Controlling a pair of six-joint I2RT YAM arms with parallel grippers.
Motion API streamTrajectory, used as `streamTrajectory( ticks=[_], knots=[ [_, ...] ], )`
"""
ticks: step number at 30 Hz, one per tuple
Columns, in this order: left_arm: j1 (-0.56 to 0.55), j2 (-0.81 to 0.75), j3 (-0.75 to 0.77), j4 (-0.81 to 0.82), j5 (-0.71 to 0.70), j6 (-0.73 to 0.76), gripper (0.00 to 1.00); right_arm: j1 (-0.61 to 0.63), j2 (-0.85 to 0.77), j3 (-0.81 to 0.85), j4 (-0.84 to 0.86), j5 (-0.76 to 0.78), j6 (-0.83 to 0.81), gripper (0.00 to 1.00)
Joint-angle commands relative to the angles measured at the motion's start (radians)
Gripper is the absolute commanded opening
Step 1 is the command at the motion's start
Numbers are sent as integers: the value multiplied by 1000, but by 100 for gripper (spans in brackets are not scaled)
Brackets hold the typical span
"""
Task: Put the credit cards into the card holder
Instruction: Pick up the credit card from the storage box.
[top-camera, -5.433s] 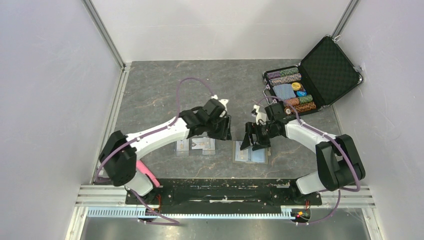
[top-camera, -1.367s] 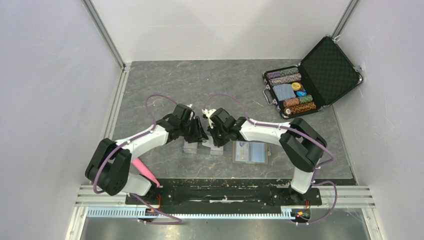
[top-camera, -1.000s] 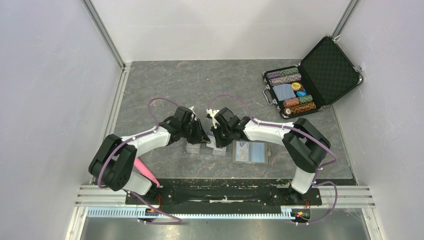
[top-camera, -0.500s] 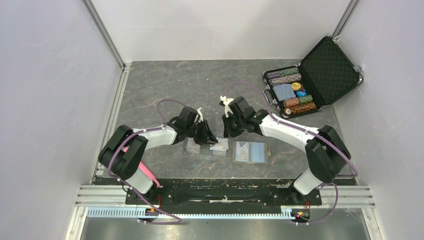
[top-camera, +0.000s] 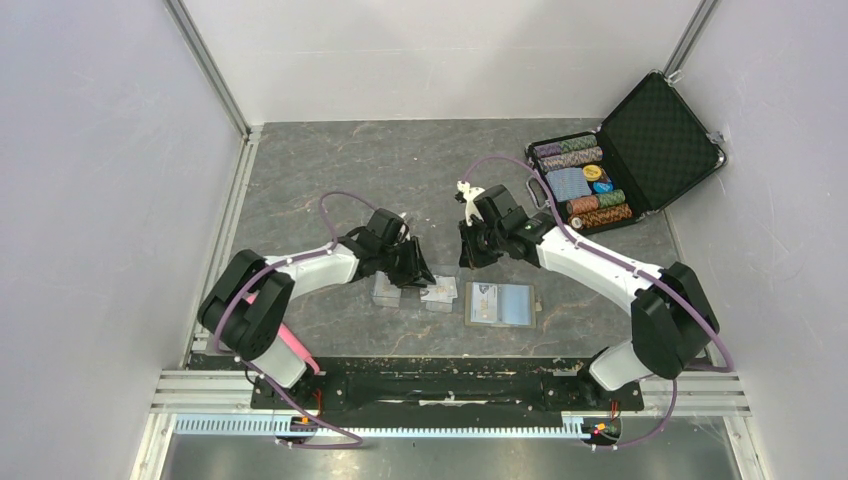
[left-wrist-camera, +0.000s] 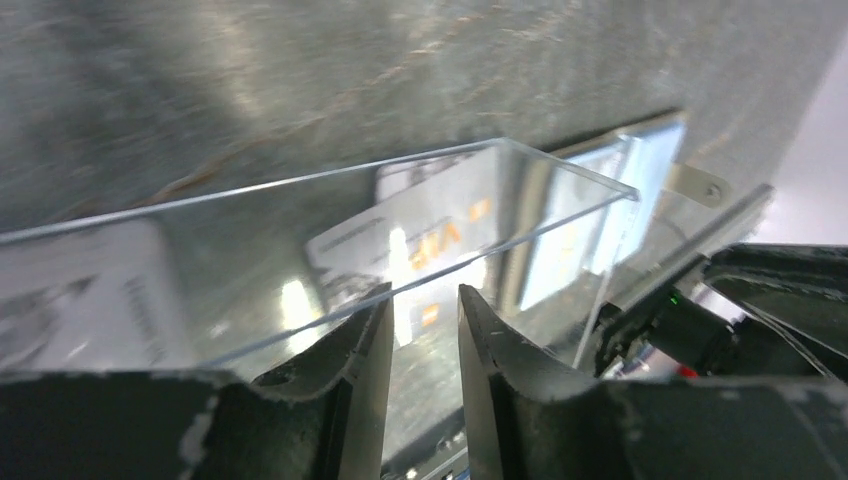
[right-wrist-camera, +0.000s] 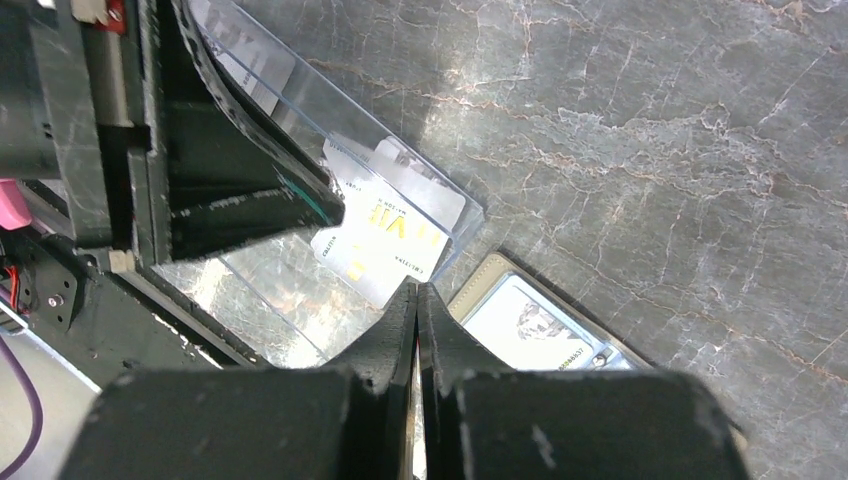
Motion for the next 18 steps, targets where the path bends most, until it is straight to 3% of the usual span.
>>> streamTrajectory(
  ticks=[1,8,18],
  knots=[
    [-1,-63,65,-240,-202,73,39,-2,-34,7,-13,5,-21,0],
    [-2,-16,32,-226,-179,58,46,-10,-28,-27,-37,47,-13,0],
    [-3,60,8,-40,-56,35,41,-30,14,-96,22,-60,31,4]
  ],
)
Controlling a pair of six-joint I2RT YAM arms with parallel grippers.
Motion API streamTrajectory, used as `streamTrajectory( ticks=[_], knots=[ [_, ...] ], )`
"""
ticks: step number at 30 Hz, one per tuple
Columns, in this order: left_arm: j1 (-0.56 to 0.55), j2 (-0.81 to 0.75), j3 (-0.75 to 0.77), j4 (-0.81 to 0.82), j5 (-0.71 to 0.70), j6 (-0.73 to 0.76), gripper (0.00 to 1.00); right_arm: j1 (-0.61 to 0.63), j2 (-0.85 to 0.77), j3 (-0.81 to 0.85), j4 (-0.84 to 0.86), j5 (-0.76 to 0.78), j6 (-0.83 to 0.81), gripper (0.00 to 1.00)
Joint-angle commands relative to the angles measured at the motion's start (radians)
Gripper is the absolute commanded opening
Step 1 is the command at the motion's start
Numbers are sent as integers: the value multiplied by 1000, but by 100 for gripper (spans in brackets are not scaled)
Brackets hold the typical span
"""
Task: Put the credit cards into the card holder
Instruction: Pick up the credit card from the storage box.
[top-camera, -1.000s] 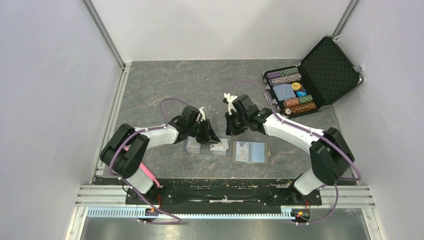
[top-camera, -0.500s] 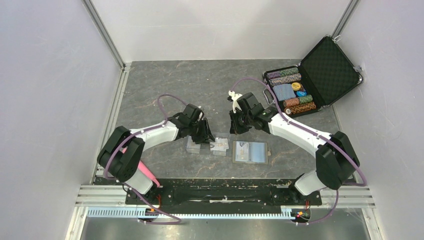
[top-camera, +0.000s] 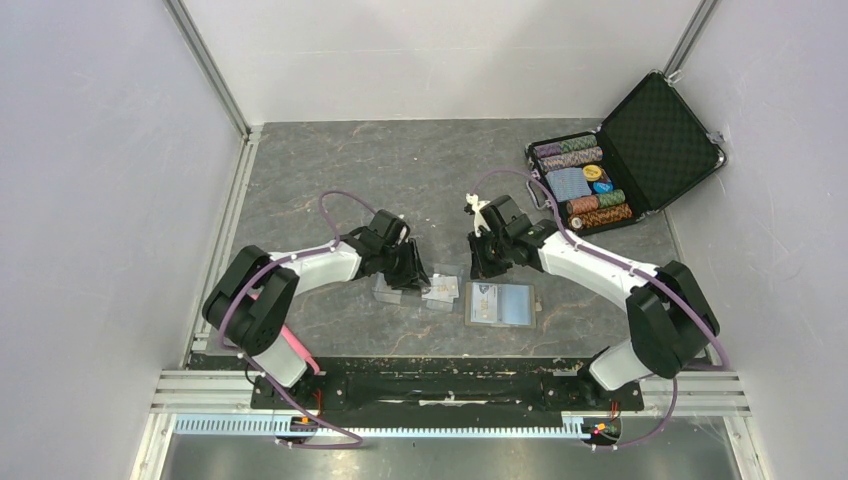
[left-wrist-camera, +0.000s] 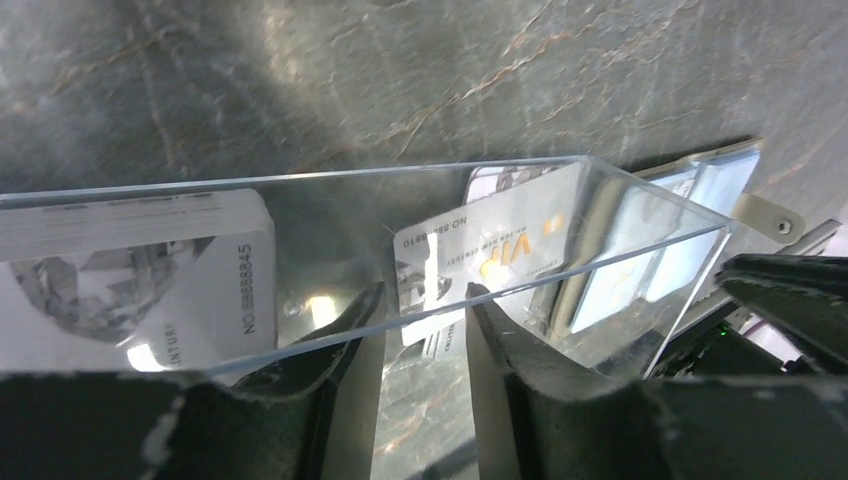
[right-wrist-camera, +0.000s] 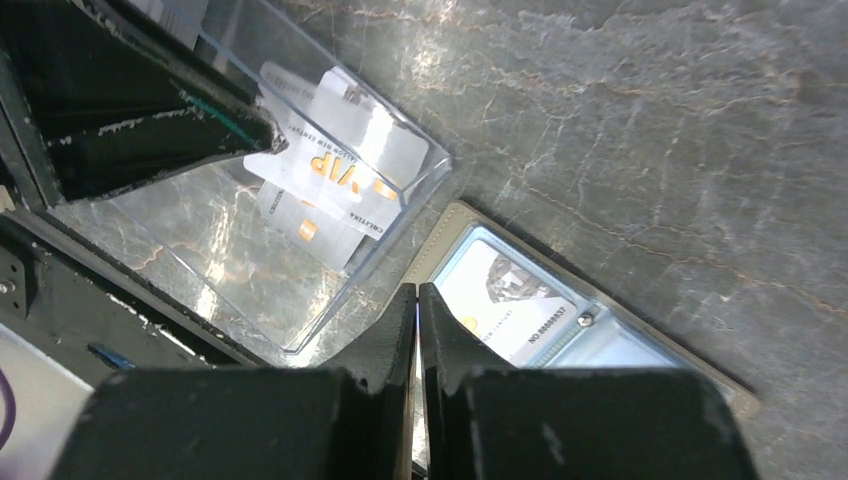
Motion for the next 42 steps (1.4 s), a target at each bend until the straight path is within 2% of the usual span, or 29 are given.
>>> streamTrajectory(
  ticks=[1,10,25,32,38,42],
  knots=[
    [-4,41,-15,96,64,4,39,-1,23,-18,53,-71,29,4],
    [-24,-12,19,146,102,12,32,0,66,-20,74,-113,32,4],
    [-64,-99,40,152,81,10,31,-1,53,-17,70,-105,37,5],
    [-75,-35,52,147,89,10,29,-1,56,-17,71,-105,33,4],
    [-87,-5,75,79,51,40,12,-1,32,-10,57,-88,27,7],
    [-87,-84,80,34,-2,62,4,-2,1,19,30,-64,4,22]
  ],
)
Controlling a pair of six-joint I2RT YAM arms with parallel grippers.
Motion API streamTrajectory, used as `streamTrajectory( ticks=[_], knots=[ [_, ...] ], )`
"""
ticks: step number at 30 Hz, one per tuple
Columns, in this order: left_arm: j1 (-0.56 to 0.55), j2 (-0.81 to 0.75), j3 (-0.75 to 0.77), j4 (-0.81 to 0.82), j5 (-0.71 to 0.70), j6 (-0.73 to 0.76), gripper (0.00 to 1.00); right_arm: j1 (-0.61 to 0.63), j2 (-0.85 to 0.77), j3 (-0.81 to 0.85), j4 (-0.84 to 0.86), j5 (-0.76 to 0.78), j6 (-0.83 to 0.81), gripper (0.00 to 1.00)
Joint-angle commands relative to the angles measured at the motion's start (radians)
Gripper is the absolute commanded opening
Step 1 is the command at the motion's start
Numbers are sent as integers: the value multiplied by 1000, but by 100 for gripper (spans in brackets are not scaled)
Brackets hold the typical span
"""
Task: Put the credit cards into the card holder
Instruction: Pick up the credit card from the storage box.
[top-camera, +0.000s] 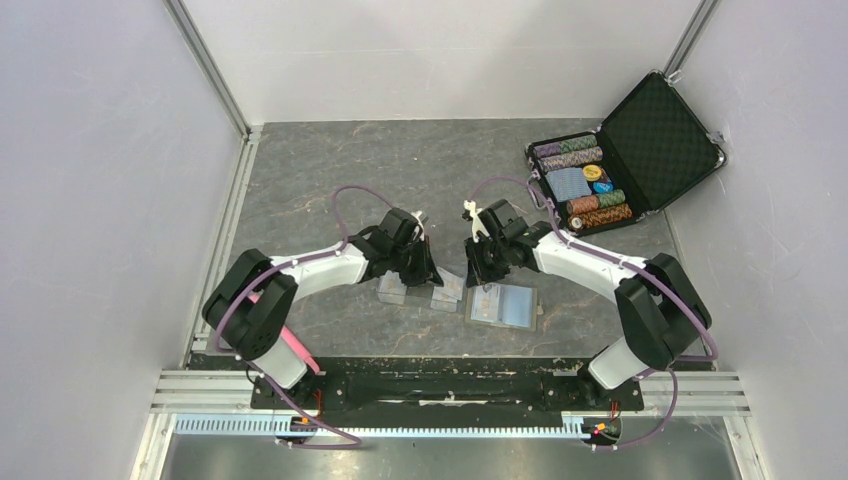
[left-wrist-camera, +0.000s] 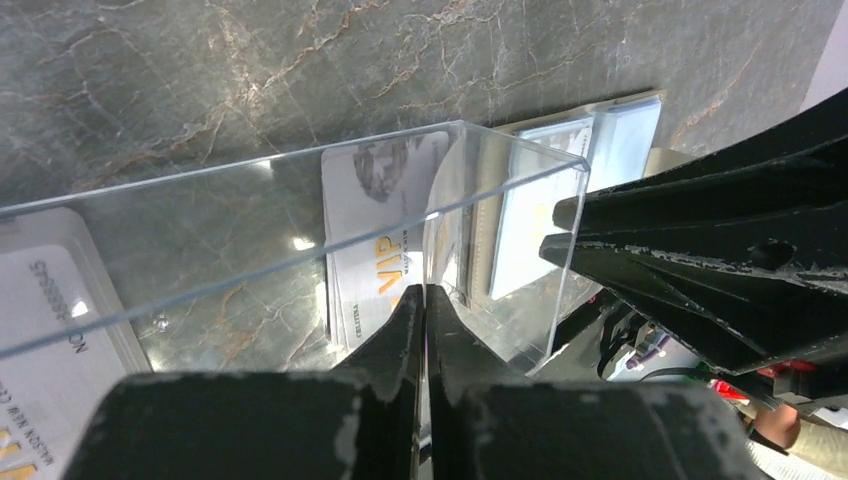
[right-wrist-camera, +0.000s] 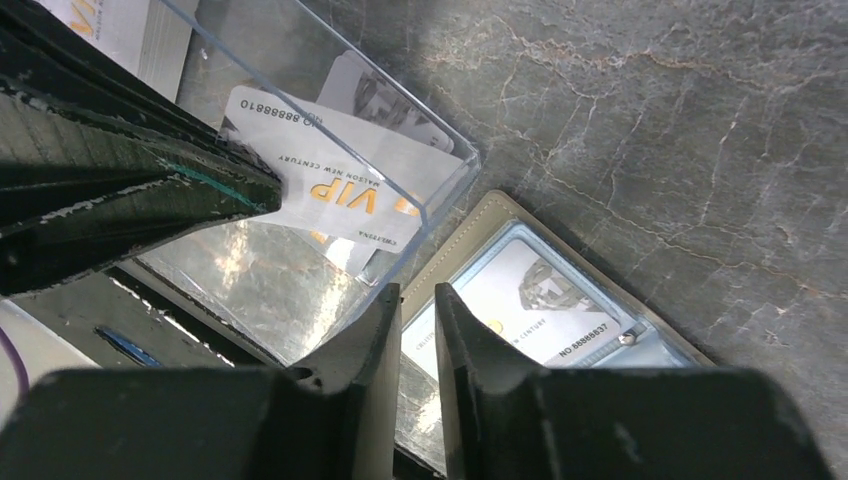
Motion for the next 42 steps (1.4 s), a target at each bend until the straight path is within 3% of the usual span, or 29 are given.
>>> streamTrajectory(
  ticks=[1,10,13,18,23,28,32,39,42],
  knots=[
    [-7,-105,44,-66,-83,67,4,2,-72,57,-3,16,-26,28],
    [-1,-372,84,-250,-183,161,5,-10,-180,161,-24,-27,-103,79],
    [7,-405,98,-301,-99,211,6,-19,-197,174,-11,-109,-129,87],
    [8,-409,130,-367,114,299,6,-21,-209,150,27,-309,-196,89],
    [8,-424,147,-379,245,345,7,-22,-220,75,99,-525,-220,82],
    [8,-422,175,-372,296,354,10,-21,-206,48,124,-655,-233,67],
    [8,-421,194,-364,303,353,11,-21,-197,49,157,-719,-228,47],
    [8,-421,203,-357,279,345,12,-22,-189,62,196,-753,-200,3],
    [8,-425,197,-356,240,335,14,-22,-188,60,199,-744,-192,0]
  ],
)
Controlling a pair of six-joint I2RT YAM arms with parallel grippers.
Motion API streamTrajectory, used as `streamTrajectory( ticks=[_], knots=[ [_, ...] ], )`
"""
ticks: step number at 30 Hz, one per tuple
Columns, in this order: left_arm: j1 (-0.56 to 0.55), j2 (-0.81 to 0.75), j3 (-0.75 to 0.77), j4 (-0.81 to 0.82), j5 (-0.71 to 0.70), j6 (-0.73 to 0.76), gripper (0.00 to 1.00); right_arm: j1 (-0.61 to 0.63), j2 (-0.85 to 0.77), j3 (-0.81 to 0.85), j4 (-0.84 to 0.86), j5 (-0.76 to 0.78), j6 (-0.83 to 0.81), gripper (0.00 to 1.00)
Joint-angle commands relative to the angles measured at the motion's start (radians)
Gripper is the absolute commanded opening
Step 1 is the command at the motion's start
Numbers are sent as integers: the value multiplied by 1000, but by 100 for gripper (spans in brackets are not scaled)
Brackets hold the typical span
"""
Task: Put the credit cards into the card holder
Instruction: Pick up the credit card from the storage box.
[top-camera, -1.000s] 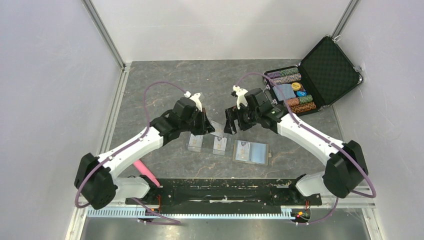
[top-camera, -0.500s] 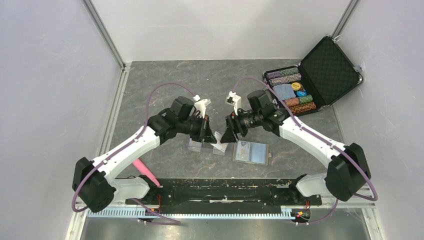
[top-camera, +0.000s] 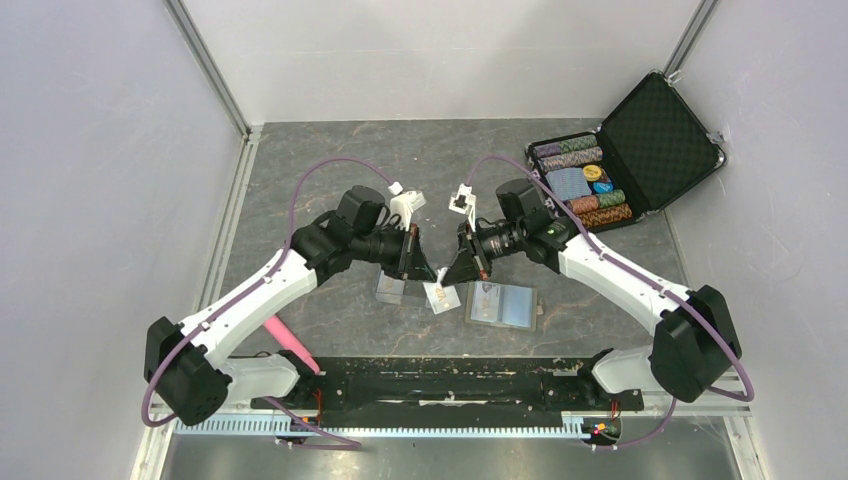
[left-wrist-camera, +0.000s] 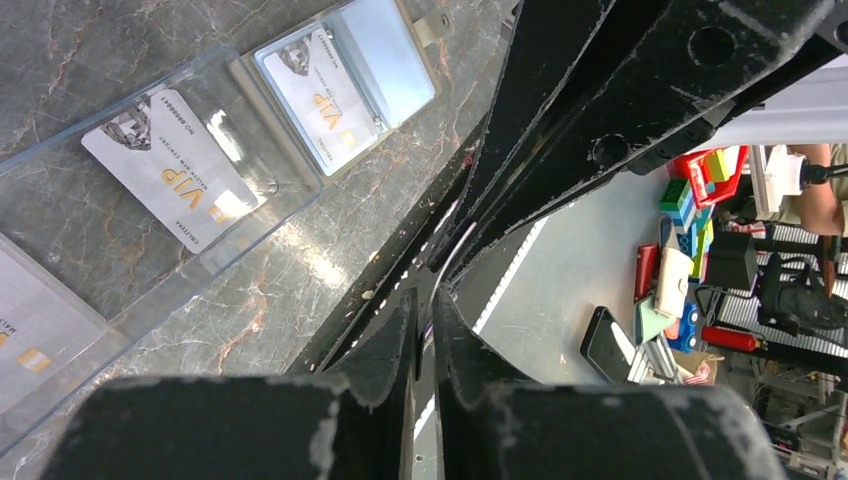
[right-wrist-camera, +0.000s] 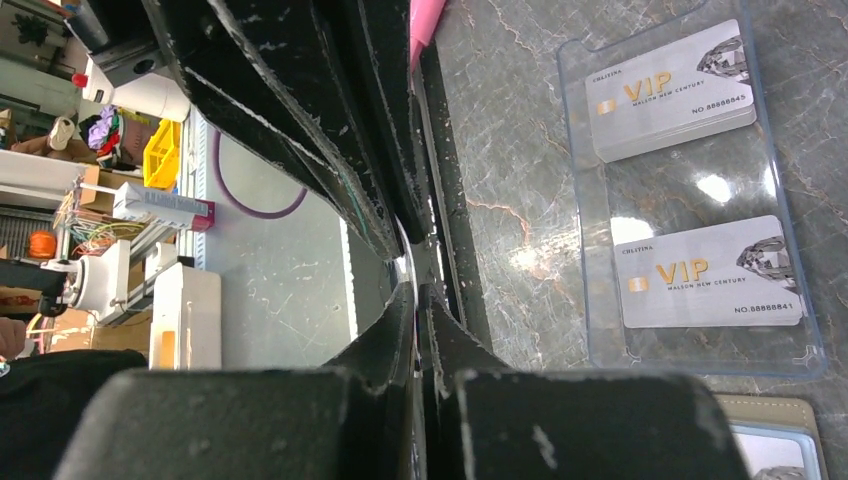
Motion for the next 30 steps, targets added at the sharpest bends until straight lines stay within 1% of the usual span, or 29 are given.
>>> streamTrajectory(
  ticks=[1,3,4,6,7,10,13,16,17,20,22,24,25,27,30],
  knots=[
    [-5,-25,34,28,-34,14,22,2,0,13,67,-11,16,0],
    [-5,-38,34,24,-108,-3,35,-7,-8,11,69,26,35,0],
    [-5,-46,33,24,-139,-12,43,-14,-13,6,74,49,49,0],
    [0,-70,23,25,-217,-36,48,-42,-33,-7,85,93,79,0],
    [7,-78,13,39,-224,-51,49,-58,-45,-15,101,100,99,0],
    [42,-95,-45,135,-154,-110,49,-111,-79,-53,160,89,163,0],
    [67,-102,-115,271,-57,-173,50,-154,-95,-74,204,31,213,0],
    [79,-87,-181,433,56,-246,51,-188,-110,-108,295,-36,301,0],
    [79,-78,-197,475,80,-263,51,-195,-115,-121,351,-59,336,0],
    [79,-64,-242,607,126,-316,52,-205,-130,-158,469,-101,443,0],
    [79,-51,-269,713,148,-361,53,-207,-133,-171,511,-112,482,0],
    [79,-25,-275,784,180,-396,52,-207,-136,-182,539,-117,509,0],
    [79,-14,-275,811,193,-410,51,-207,-137,-188,555,-119,525,0],
    [79,7,-267,827,207,-416,46,-207,-136,-197,587,-122,551,0],
    [79,27,-254,827,215,-412,32,-208,-135,-211,635,-127,591,0]
  ],
)
